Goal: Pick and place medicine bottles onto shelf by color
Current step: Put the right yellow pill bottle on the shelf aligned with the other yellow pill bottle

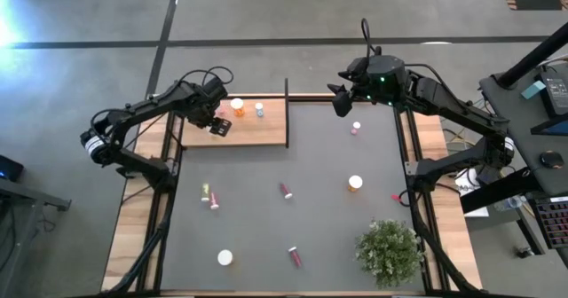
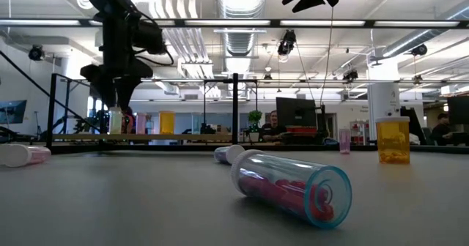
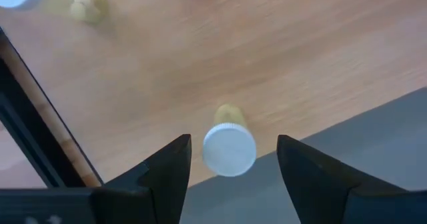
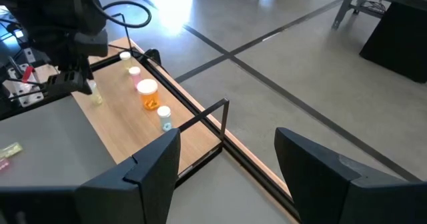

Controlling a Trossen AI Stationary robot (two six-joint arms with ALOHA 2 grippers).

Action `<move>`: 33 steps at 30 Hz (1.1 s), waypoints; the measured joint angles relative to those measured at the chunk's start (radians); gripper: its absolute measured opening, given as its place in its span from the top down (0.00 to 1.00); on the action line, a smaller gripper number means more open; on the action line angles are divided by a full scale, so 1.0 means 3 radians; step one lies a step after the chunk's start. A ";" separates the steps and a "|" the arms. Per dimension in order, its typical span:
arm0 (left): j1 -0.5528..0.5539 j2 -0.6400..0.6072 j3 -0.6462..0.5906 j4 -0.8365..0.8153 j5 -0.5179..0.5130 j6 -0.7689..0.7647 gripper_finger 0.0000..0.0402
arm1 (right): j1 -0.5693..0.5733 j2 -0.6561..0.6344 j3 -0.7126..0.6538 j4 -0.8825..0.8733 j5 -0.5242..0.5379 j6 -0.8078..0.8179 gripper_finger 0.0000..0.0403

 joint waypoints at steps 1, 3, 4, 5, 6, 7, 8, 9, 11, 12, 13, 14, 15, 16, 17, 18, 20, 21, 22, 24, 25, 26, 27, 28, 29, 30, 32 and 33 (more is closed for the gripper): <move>0.0000 0.0000 -0.0021 0.0025 0.0000 -0.0001 0.49 | 0.0000 0.0000 0.0000 -0.0001 -0.0001 0.0000 0.42; 0.0000 -0.0001 -0.0065 0.0098 -0.0002 -0.0002 0.49 | 0.0000 0.0000 -0.0001 0.0000 0.0000 0.0000 0.42; 0.0000 -0.0004 -0.0096 0.0141 -0.0003 -0.0004 0.49 | 0.0001 0.0000 0.0000 -0.0001 0.0000 0.0000 0.42; 0.0000 -0.0004 -0.0123 0.0176 -0.0003 -0.0006 0.49 | 0.0000 0.0000 -0.0001 0.0000 0.0000 0.0000 0.42; 0.0000 -0.0004 -0.0150 0.0214 -0.0003 -0.0006 0.49 | 0.0001 0.0000 -0.0001 0.0000 0.0000 0.0000 0.42; 0.0000 -0.0004 -0.0164 0.0232 -0.0003 -0.0006 0.49 | 0.0000 0.0000 -0.0001 -0.0001 0.0000 0.0000 0.42; 0.0000 -0.0004 -0.0167 0.0235 -0.0004 -0.0006 0.49 | 0.0001 0.0000 -0.0001 0.0000 0.0000 0.0000 0.42; 0.0000 -0.0004 -0.0167 0.0235 -0.0005 -0.0006 0.49 | 0.0000 0.0000 0.0000 -0.0001 0.0000 0.0000 0.42; 0.0000 -0.0004 -0.0167 0.0234 -0.0022 -0.0006 0.49 | 0.0001 0.0000 -0.0001 0.0000 0.0000 0.0000 0.42; 0.0000 -0.0004 -0.0167 0.0234 -0.0029 -0.0006 0.49 | 0.0001 0.0000 0.0000 -0.0001 0.0000 0.0000 0.42; 0.0000 -0.0004 -0.0166 0.0234 -0.0034 -0.0005 0.49 | 0.0000 0.0000 -0.0001 0.0000 0.0000 0.0000 0.42; 0.0000 -0.0004 -0.0165 0.0233 -0.0050 -0.0005 0.49 | 0.0000 -0.0001 -0.0001 -0.0001 0.0000 0.0000 0.42; 0.0000 -0.0004 -0.0165 0.0233 -0.0065 -0.0004 0.49 | 0.0000 -0.0001 0.0000 -0.0001 0.0000 0.0000 0.42; 0.0000 -0.0004 -0.0165 0.0230 -0.0066 -0.0005 0.49 | 0.0001 0.0000 -0.0001 -0.0001 0.0000 0.0000 0.42; 0.0000 -0.0004 -0.0164 0.0225 -0.0069 -0.0005 0.49 | 0.0001 0.0000 -0.0001 0.0000 0.0000 0.0000 0.42; 0.0000 -0.0004 -0.0163 0.0211 -0.0074 -0.0004 0.49 | 0.0000 0.0000 0.0000 -0.0001 0.0000 0.0000 0.42; 0.0000 -0.0004 -0.0162 0.0181 -0.0076 0.0004 0.49 | 0.0001 0.0000 0.0000 0.0000 0.0000 0.0000 0.42; 0.0000 -0.0004 -0.0162 0.0172 -0.0076 0.0014 0.49 | 0.0001 -0.0001 -0.0001 0.0000 0.0000 0.0000 0.42; 0.0000 -0.0004 -0.0162 0.0170 -0.0076 0.0023 0.50 | 0.0000 -0.0001 0.0000 -0.0001 0.0000 0.0000 0.42; 0.0000 -0.0004 -0.0162 0.0171 -0.0076 0.0066 0.52 | 0.0001 0.0000 0.0000 0.0000 0.0000 0.0000 0.42; 0.0000 -0.0004 -0.0161 0.0171 -0.0076 0.0080 0.54 | 0.0001 0.0000 0.0000 -0.0001 0.0000 0.0000 0.42; 0.0000 -0.0004 -0.0161 0.0173 -0.0076 0.0080 0.55 | 0.0001 0.0000 0.0000 -0.0001 0.0000 0.0000 0.42; 0.0000 -0.0004 -0.0161 0.0173 -0.0076 0.0080 0.57 | 0.0000 0.0000 0.0000 0.0000 -0.0001 0.0000 0.42; 0.0000 -0.0004 -0.0161 0.0173 -0.0076 0.0080 0.59 | 0.0001 0.0000 0.0000 -0.0001 0.0000 0.0000 0.42; 0.0000 -0.0004 -0.0161 0.0173 -0.0076 0.0080 0.61 | 0.0001 0.0000 -0.0001 -0.0001 0.0000 -0.0001 0.42; 0.0000 -0.0004 -0.0161 0.0173 -0.0076 0.0080 0.62 | 0.0000 0.0000 -0.0001 0.0000 0.0000 0.0000 0.42; 0.0000 -0.0004 -0.0161 0.0173 -0.0076 0.0080 0.65 | 0.0000 0.0000 0.0000 -0.0001 0.0000 0.0000 0.42; 0.0000 -0.0004 -0.0161 0.0174 -0.0076 0.0082 0.66 | 0.0001 0.0000 0.0000 -0.0001 0.0000 0.0000 0.42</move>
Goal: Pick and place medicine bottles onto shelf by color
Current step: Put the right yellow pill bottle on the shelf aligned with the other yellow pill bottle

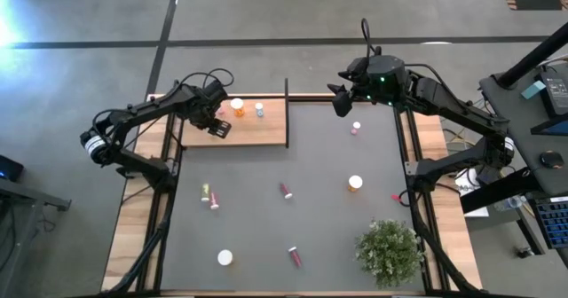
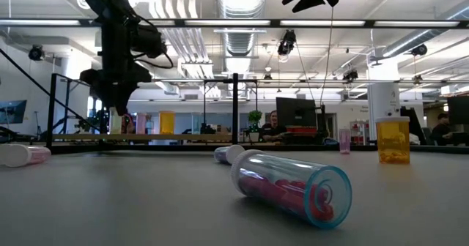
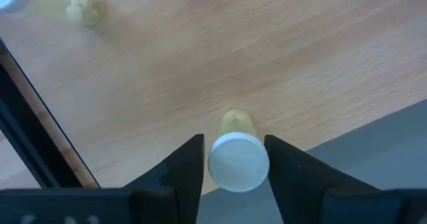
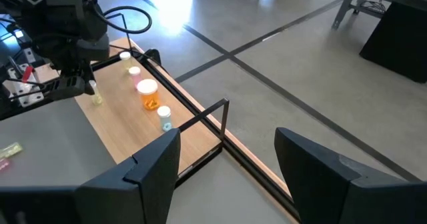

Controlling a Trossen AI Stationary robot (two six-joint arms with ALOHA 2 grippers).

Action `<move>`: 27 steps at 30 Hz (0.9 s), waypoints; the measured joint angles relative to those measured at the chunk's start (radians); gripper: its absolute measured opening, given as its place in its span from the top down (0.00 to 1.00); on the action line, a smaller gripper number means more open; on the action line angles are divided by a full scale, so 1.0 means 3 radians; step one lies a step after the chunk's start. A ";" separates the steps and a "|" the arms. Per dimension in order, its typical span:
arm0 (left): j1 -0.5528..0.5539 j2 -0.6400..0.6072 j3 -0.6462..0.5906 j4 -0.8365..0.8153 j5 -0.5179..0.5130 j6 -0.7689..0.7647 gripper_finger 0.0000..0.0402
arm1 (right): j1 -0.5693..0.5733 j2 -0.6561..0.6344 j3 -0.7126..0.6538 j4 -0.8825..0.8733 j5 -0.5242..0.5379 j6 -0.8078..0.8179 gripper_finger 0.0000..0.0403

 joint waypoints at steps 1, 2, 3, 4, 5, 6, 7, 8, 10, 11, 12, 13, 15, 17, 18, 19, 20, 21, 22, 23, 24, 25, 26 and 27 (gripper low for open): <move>0.0000 0.0000 0.0001 0.0001 0.0000 0.0000 0.67 | 0.0000 0.0000 0.0000 0.0001 0.0000 0.0000 0.42; 0.0000 0.0000 0.0001 0.0002 0.0000 0.0000 0.67 | 0.0001 0.0000 0.0000 0.0000 0.0000 0.0000 0.42; 0.0000 0.0000 0.0001 0.0003 0.0000 0.0001 0.68 | 0.0001 0.0000 -0.0001 0.0000 0.0000 0.0000 0.42; 0.0000 0.0000 0.0001 0.0003 0.0000 0.0001 0.68 | 0.0001 -0.0001 -0.0001 0.0001 0.0000 0.0000 0.42; 0.0000 0.0000 0.0001 0.0003 0.0000 0.0003 0.69 | 0.0000 0.0000 -0.0001 0.0000 0.0000 0.0000 0.42; 0.0000 0.0000 0.0001 0.0004 0.0000 0.0003 0.69 | -0.0001 0.0000 -0.0001 0.0000 0.0000 0.0000 0.42; 0.0000 0.0000 0.0001 0.0003 0.0000 0.0009 0.70 | 0.0000 -0.0001 -0.0001 0.0001 0.0000 0.0000 0.42; 0.0000 0.0000 0.0001 0.0003 0.0000 0.0025 0.70 | 0.0000 0.0000 0.0000 0.0000 0.0000 0.0000 0.42; 0.0000 0.0000 0.0001 0.0004 -0.0008 0.0032 0.71 | 0.0001 0.0000 -0.0001 0.0000 -0.0001 -0.0001 0.42; 0.0000 0.0000 0.0001 0.0004 -0.0014 0.0032 0.72 | -0.0001 0.0000 -0.0001 0.0000 0.0000 0.0000 0.42; 0.0000 0.0000 0.0001 0.0004 -0.0016 0.0032 0.72 | 0.0001 -0.0001 -0.0001 0.0000 0.0000 -0.0001 0.42; 0.0000 0.0000 0.0001 0.0004 -0.0018 0.0032 0.72 | 0.0001 0.0000 -0.0001 0.0001 0.0000 0.0000 0.42; 0.0000 0.0000 0.0001 0.0004 -0.0027 0.0032 0.72 | 0.0000 0.0000 -0.0001 0.0000 0.0000 0.0000 0.42; 0.0000 0.0000 0.0001 0.0004 -0.0038 0.0032 0.72 | 0.0000 0.0000 -0.0001 0.0001 0.0000 0.0000 0.42; 0.0000 0.0000 0.0001 0.0005 -0.0048 0.0032 0.72 | 0.0000 0.0000 0.0000 0.0001 -0.0001 0.0000 0.42; 0.0000 -0.0001 0.0001 0.0006 -0.0070 0.0033 0.73 | 0.0000 0.0000 -0.0001 0.0001 0.0000 0.0000 0.42; 0.0001 -0.0001 0.0004 0.0005 -0.0101 0.0033 0.73 | 0.0000 0.0000 -0.0001 0.0000 0.0000 0.0000 0.42; 0.0009 -0.0001 0.0016 0.0004 -0.0133 0.0033 0.73 | -0.0001 0.0000 -0.0001 0.0000 0.0000 0.0000 0.42; 0.0025 -0.0003 0.0031 0.0008 -0.0161 0.0038 0.73 | 0.0000 0.0000 0.0000 0.0000 0.0000 0.0000 0.42; 0.0046 -0.0006 0.0044 0.0014 -0.0201 0.0062 0.73 | 0.0000 -0.0001 0.0000 0.0000 0.0000 0.0000 0.42; 0.0074 -0.0008 0.0056 0.0018 -0.0230 0.0092 0.73 | -0.0001 0.0000 0.0000 0.0000 0.0000 0.0000 0.42; 0.0109 -0.0008 0.0067 0.0030 -0.0240 0.0109 0.73 | -0.0001 -0.0001 -0.0001 0.0001 0.0000 0.0000 0.42; 0.0151 -0.0008 0.0081 0.0038 -0.0250 0.0123 0.73 | 0.0001 -0.0001 -0.0001 0.0001 0.0000 0.0000 0.42; 0.0198 -0.0008 0.0090 0.0041 -0.0251 0.0141 0.73 | 0.0001 0.0000 -0.0001 0.0000 -0.0001 0.0000 0.42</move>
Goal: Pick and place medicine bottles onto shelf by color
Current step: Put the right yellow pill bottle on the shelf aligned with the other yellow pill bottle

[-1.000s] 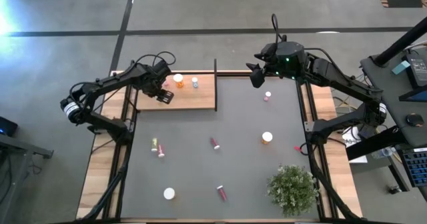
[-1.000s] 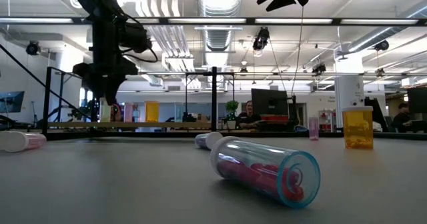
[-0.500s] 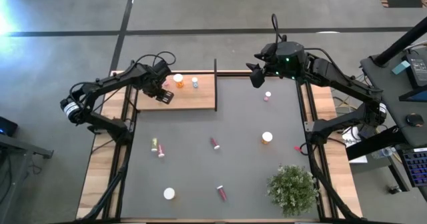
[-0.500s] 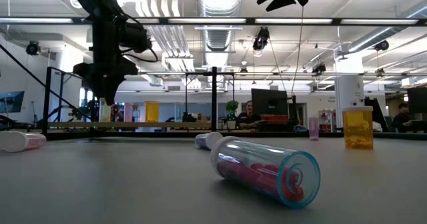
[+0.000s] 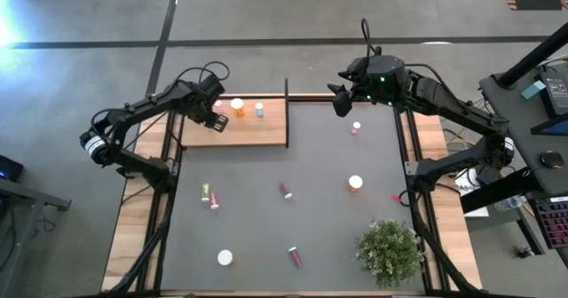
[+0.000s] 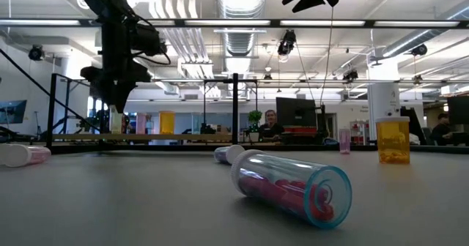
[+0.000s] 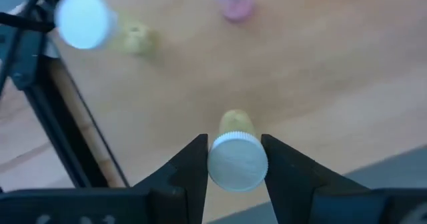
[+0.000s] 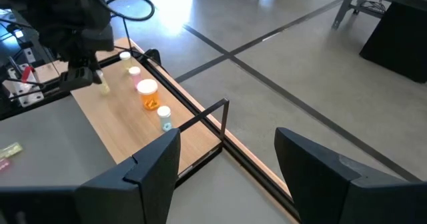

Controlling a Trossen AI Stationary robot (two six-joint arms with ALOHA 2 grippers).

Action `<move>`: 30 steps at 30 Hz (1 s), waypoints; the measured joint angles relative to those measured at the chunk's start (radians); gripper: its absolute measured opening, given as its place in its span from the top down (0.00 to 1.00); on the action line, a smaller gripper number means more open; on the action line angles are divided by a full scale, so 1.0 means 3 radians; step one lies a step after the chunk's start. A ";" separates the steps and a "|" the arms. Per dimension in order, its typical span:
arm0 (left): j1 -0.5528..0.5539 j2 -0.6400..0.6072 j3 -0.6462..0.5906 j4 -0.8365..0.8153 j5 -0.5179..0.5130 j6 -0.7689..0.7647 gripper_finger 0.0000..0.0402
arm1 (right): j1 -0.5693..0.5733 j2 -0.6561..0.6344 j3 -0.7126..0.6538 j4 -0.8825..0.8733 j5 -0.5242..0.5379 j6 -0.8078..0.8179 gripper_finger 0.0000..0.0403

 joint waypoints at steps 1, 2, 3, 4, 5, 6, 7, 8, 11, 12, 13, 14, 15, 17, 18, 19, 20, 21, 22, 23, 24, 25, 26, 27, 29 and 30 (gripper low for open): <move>0.0049 0.0000 0.0008 0.0001 -0.0001 0.0022 0.73 | -0.0001 -0.0001 0.0000 0.0000 0.0000 -0.0001 0.42; 0.0097 0.0000 0.0009 0.0011 -0.0011 0.0033 0.73 | 0.0000 0.0000 0.0001 0.0000 0.0001 0.0000 0.42; 0.0143 0.0000 0.0009 0.0016 -0.0016 0.0036 0.73 | -0.0001 0.0000 0.0001 0.0000 0.0001 0.0000 0.42; 0.0190 0.0000 0.0009 0.0019 -0.0019 0.0048 0.73 | -0.0001 0.0000 0.0000 0.0000 0.0000 -0.0001 0.42; 0.0234 0.0000 0.0008 0.0025 -0.0018 0.0063 0.73 | -0.0001 -0.0001 0.0001 0.0000 0.0001 0.0000 0.42; 0.0272 0.0000 0.0007 0.0029 -0.0018 0.0079 0.73 | 0.0000 0.0000 0.0000 0.0000 0.0001 0.0000 0.42; 0.0307 0.0000 0.0004 0.0037 -0.0017 0.0111 0.73 | 0.0000 0.0000 0.0000 0.0001 0.0000 0.0000 0.42; 0.0335 0.0000 0.0001 0.0059 -0.0011 0.0134 0.73 | 0.0000 0.0000 0.0000 0.0000 0.0001 0.0000 0.42; 0.0384 0.0000 -0.0001 0.0104 0.0011 0.0149 0.73 | -0.0001 0.0000 0.0001 0.0001 0.0001 0.0000 0.42; 0.0393 0.0000 -0.0001 0.0107 0.0016 0.0151 0.73 | 0.0000 0.0000 0.0000 -0.0001 0.0000 0.0000 0.42; 0.0399 0.0000 -0.0003 0.0114 0.0016 0.0153 0.73 | -0.0001 0.0000 0.0001 0.0000 0.0001 -0.0001 0.42; 0.0399 0.0000 -0.0008 0.0121 0.0017 0.0158 0.73 | -0.0001 -0.0001 0.0000 0.0001 0.0001 0.0000 0.42; 0.0399 0.0001 -0.0012 0.0131 0.0017 0.0198 0.73 | -0.0001 0.0000 0.0000 0.0000 0.0001 0.0000 0.42; 0.0399 0.0005 -0.0013 0.0139 0.0023 0.0338 0.73 | 0.0000 -0.0001 0.0000 0.0001 0.0001 0.0000 0.42; 0.0399 0.0005 -0.0013 0.0139 0.0032 0.0421 0.73 | 0.0000 0.0000 0.0001 -0.0001 0.0001 0.0000 0.42; 0.0399 0.0005 -0.0012 0.0141 0.0036 0.0509 0.73 | 0.0000 0.0000 0.0000 0.0001 0.0001 0.0000 0.42; 0.0399 0.0005 -0.0010 0.0146 0.0038 0.0594 0.73 | 0.0000 -0.0001 0.0000 -0.0001 0.0001 0.0000 0.42; 0.0399 0.0005 -0.0005 0.0146 0.0038 0.0659 0.73 | -0.0001 -0.0001 0.0001 -0.0001 0.0001 0.0000 0.42; 0.0399 0.0005 0.0001 0.0146 0.0039 0.0717 0.73 | -0.0001 0.0000 0.0000 0.0001 0.0001 0.0000 0.42; 0.0399 0.0005 0.0006 0.0147 0.0039 0.0757 0.73 | -0.0001 0.0000 0.0000 0.0000 0.0001 0.0000 0.42; 0.0399 0.0005 0.0009 0.0149 0.0039 0.0813 0.73 | -0.0001 0.0000 0.0000 -0.0001 0.0001 0.0000 0.42; 0.0399 0.0005 0.0012 0.0145 0.0039 0.0864 0.73 | -0.0001 0.0000 0.0000 -0.0001 0.0001 -0.0001 0.42; 0.0399 0.0005 0.0015 0.0146 0.0039 0.0930 0.73 | -0.0001 0.0000 0.0001 0.0000 0.0001 0.0000 0.42; 0.0399 0.0005 0.0019 0.0144 0.0040 0.1011 0.73 | 0.0000 0.0000 0.0000 -0.0001 0.0000 0.0000 0.42; 0.0399 0.0005 0.0030 0.0141 0.0041 0.1216 0.73 | 0.0000 -0.0001 0.0000 -0.0001 0.0001 0.0000 0.42; 0.0399 0.0005 0.0036 0.0139 0.0041 0.1332 0.73 | 0.0000 0.0000 0.0001 0.0000 0.0001 0.0000 0.42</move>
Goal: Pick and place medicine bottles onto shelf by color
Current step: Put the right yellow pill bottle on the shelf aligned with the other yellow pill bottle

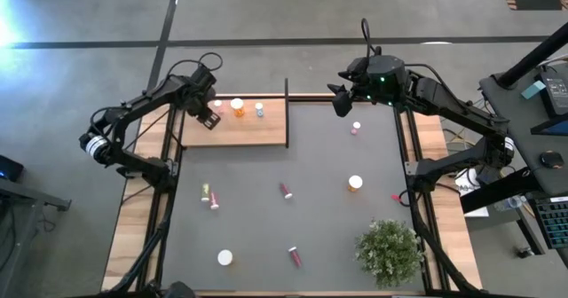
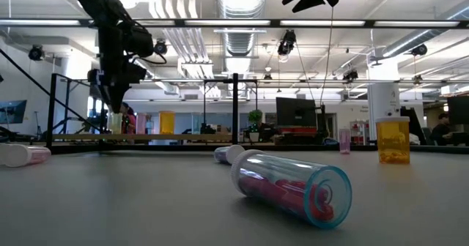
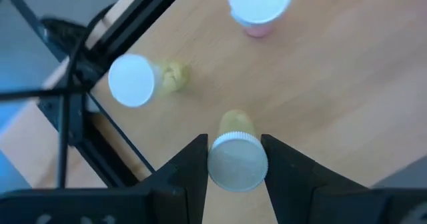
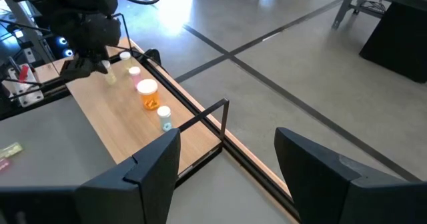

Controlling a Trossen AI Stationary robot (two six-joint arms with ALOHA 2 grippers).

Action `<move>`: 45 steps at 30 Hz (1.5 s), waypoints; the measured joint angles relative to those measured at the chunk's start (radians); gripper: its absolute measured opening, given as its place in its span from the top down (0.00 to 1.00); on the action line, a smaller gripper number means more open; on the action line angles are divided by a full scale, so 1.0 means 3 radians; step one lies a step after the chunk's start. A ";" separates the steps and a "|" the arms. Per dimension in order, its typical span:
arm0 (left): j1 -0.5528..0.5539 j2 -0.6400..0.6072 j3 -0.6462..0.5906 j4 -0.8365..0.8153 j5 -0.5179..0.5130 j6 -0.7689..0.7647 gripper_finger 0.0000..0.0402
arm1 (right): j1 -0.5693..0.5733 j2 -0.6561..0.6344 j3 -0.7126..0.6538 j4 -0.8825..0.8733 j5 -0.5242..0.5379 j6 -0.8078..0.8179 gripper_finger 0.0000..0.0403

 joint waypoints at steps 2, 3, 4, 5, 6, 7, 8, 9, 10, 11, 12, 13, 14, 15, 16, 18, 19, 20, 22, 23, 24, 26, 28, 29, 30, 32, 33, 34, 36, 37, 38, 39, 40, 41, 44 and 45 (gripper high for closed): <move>0.0000 0.0000 0.0009 -0.0004 0.0000 0.0243 0.73 | 0.0000 0.0000 -0.0001 -0.0001 0.0000 0.0000 0.42; 0.0000 0.0000 0.0010 -0.0006 0.0000 0.0360 0.73 | 0.0000 0.0000 0.0000 0.0000 0.0000 -0.0001 0.42; 0.0000 0.0000 0.0011 -0.0006 0.0001 0.0458 0.73 | -0.0001 -0.0001 -0.0001 0.0000 0.0000 0.0000 0.42; 0.0000 0.0000 0.0010 -0.0007 0.0001 0.0542 0.73 | 0.0000 0.0000 -0.0001 0.0000 0.0000 0.0000 0.42; 0.0000 0.0000 0.0006 -0.0007 0.0003 0.0612 0.73 | -0.0001 -0.0001 -0.0001 0.0000 0.0000 0.0000 0.42; 0.0000 0.0001 0.0000 -0.0010 0.0004 0.0645 0.73 | 0.0000 0.0000 0.0000 0.0000 0.0000 -0.0001 0.42; 0.0007 0.0008 -0.0002 -0.0032 0.0004 0.0681 0.73 | -0.0001 0.0000 -0.0001 0.0001 0.0000 0.0000 0.42; 0.0013 0.0019 -0.0004 -0.0049 0.0009 0.0713 0.73 | 0.0000 0.0000 0.0001 -0.0001 0.0000 -0.0001 0.42; 0.0015 0.0033 -0.0004 -0.0073 0.0012 0.0727 0.73 | 0.0000 0.0000 0.0001 -0.0001 0.0000 0.0000 0.42; 0.0016 0.0048 -0.0003 -0.0109 0.0013 0.0734 0.73 | 0.0000 -0.0001 -0.0001 0.0000 0.0000 0.0000 0.42; 0.0022 0.0063 -0.0002 -0.0134 0.0013 0.0735 0.73 | 0.0000 0.0000 -0.0001 0.0001 0.0000 0.0000 0.42; 0.0030 0.0077 0.0000 -0.0153 0.0013 0.0735 0.73 | -0.0001 0.0000 -0.0001 0.0000 0.0000 0.0000 0.42; 0.0034 0.0088 0.0001 -0.0160 0.0013 0.0735 0.73 | -0.0001 -0.0001 -0.0001 0.0001 0.0000 0.0000 0.42; 0.0034 0.0096 0.0001 -0.0159 0.0014 0.0734 0.73 | -0.0001 -0.0001 -0.0001 0.0000 0.0000 0.0000 0.42; 0.0035 0.0104 0.0000 -0.0153 0.0014 0.0734 0.73 | -0.0001 0.0000 0.0000 0.0000 0.0000 -0.0001 0.42; 0.0037 0.0118 -0.0004 -0.0152 0.0014 0.0734 0.73 | 0.0000 0.0000 0.0000 -0.0001 0.0000 0.0000 0.42; 0.0044 0.0122 -0.0005 -0.0152 0.0014 0.0732 0.73 | -0.0001 0.0000 0.0001 0.0001 0.0000 0.0000 0.42; 0.0052 0.0128 -0.0005 -0.0151 0.0014 0.0732 0.73 | 0.0000 0.0000 0.0000 0.0001 0.0000 0.0000 0.42; 0.0059 0.0141 -0.0005 -0.0149 0.0014 0.0732 0.73 | 0.0000 0.0000 0.0000 0.0001 0.0000 0.0000 0.42; 0.0061 0.0145 -0.0005 -0.0144 0.0014 0.0732 0.73 | -0.0001 0.0000 0.0000 0.0000 -0.0001 0.0000 0.42; 0.0065 0.0150 -0.0005 -0.0144 0.0014 0.0732 0.73 | -0.0001 -0.0001 0.0000 -0.0001 0.0000 0.0000 0.42; 0.0074 0.0153 -0.0005 -0.0131 0.0014 0.0730 0.73 | -0.0001 0.0000 0.0000 0.0000 0.0000 0.0000 0.42; 0.0074 0.0158 -0.0005 -0.0097 0.0009 0.0718 0.73 | 0.0000 0.0000 0.0000 0.0001 -0.0001 -0.0001 0.42; 0.0077 0.0159 -0.0005 -0.0069 0.0001 0.0708 0.73 | 0.0000 0.0000 -0.0001 -0.0001 0.0000 0.0000 0.42; 0.0081 0.0160 -0.0005 -0.0046 -0.0001 0.0706 0.73 | 0.0000 0.0000 0.0000 0.0000 0.0000 0.0000 0.42; 0.0084 0.0161 -0.0005 -0.0032 -0.0002 0.0703 0.73 | 0.0000 0.0000 0.0001 -0.0001 0.0000 0.0000 0.42; 0.0086 0.0161 -0.0005 -0.0032 -0.0002 0.0703 0.73 | 0.0000 -0.0001 -0.0001 0.0000 0.0000 0.0000 0.42; 0.0087 0.0161 -0.0005 -0.0031 -0.0002 0.0702 0.73 | -0.0001 0.0000 0.0000 0.0000 0.0000 0.0000 0.42; 0.0095 0.0161 -0.0006 -0.0031 -0.0003 0.0699 0.73 | -0.0001 0.0000 -0.0001 -0.0001 0.0000 0.0000 0.42; 0.0101 0.0161 -0.0007 -0.0027 -0.0001 0.0698 0.73 | 0.0000 0.0000 -0.0001 0.0000 0.0000 0.0000 0.42; 0.0105 0.0161 -0.0010 -0.0023 -0.0001 0.0694 0.73 | -0.0001 0.0000 0.0000 -0.0001 0.0000 -0.0001 0.42; 0.0110 0.0161 -0.0013 -0.0007 -0.0003 0.0685 0.73 | -0.0001 -0.0001 0.0000 0.0000 0.0000 -0.0001 0.42; 0.0116 0.0161 -0.0018 0.0016 -0.0002 0.0656 0.73 | -0.0001 0.0000 0.0001 -0.0001 0.0000 0.0000 0.42; 0.0119 0.0161 -0.0022 0.0034 -0.0001 0.0618 0.73 | 0.0000 0.0000 0.0001 -0.0001 0.0000 0.0000 0.42; 0.0122 0.0159 -0.0038 0.0054 -0.0001 0.0613 0.73 | -0.0001 -0.0001 -0.0001 -0.0001 0.0000 0.0000 0.42; 0.0122 0.0158 -0.0042 0.0054 0.0000 0.0613 0.73 | 0.0000 0.0000 0.0001 -0.0001 0.0000 0.0000 0.42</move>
